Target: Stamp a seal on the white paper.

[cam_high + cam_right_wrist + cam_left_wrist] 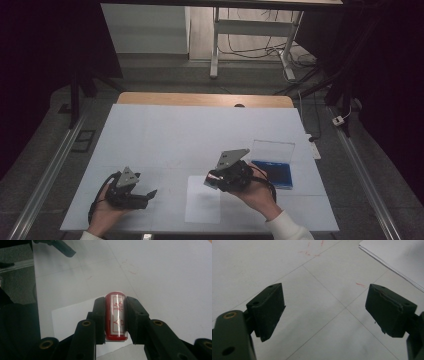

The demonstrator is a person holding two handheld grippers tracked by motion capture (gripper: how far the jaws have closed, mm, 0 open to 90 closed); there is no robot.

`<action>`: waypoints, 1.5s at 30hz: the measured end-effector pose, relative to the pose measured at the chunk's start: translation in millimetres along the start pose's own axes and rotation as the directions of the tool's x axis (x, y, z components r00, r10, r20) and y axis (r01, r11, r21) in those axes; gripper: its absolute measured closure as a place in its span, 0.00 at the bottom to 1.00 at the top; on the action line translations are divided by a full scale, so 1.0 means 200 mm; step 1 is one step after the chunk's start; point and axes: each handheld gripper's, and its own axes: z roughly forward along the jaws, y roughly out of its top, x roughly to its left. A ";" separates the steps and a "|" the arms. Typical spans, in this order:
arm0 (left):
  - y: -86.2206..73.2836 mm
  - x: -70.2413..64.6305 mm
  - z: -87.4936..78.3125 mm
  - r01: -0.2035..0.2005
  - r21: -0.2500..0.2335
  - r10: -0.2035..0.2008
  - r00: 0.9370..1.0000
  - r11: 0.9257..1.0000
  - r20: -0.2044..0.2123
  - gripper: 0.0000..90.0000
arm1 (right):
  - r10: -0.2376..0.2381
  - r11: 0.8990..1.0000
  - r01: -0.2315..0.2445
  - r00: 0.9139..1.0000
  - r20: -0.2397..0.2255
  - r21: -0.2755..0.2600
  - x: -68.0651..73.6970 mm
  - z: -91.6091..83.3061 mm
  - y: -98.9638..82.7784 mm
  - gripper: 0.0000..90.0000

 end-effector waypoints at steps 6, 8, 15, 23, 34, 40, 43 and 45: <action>0.00 0.00 0.00 -0.004 0.001 0.004 1.000 1.000 0.003 0.18 | -0.018 0.999 0.018 1.000 -0.016 0.028 0.03 0.07 0.01 0.78; 0.00 0.00 0.00 -0.003 0.001 0.003 1.000 1.000 0.004 0.18 | -0.018 0.999 0.019 1.000 -0.019 0.038 0.03 0.09 0.02 0.78; 0.00 0.00 0.00 -0.002 -0.001 0.002 1.000 1.000 0.004 0.18 | -0.027 0.997 0.029 0.999 -0.022 0.075 0.05 0.16 0.01 0.78; 0.00 0.00 0.00 -0.003 0.000 0.003 1.000 1.000 0.005 0.18 | -0.027 0.995 0.029 0.999 -0.023 0.100 0.05 0.21 -0.01 0.78; 0.00 0.00 0.00 -0.004 0.001 0.004 1.000 1.000 0.004 0.18 | -0.024 0.992 0.027 0.999 -0.026 0.123 0.05 0.26 -0.03 0.78; 0.00 -0.01 0.00 -0.006 0.003 0.006 1.000 1.000 0.005 0.18 | -0.025 0.992 0.028 0.999 -0.026 0.123 0.05 0.27 -0.04 0.78; 0.00 0.00 0.00 -0.007 0.003 0.007 1.000 1.000 0.004 0.18 | -0.026 0.991 0.029 0.999 -0.028 0.129 0.05 0.28 -0.04 0.78; 0.00 0.00 0.00 -0.007 0.004 0.007 1.000 1.000 0.004 0.18 | -0.027 0.991 0.031 0.999 -0.032 0.130 0.05 0.28 -0.04 0.78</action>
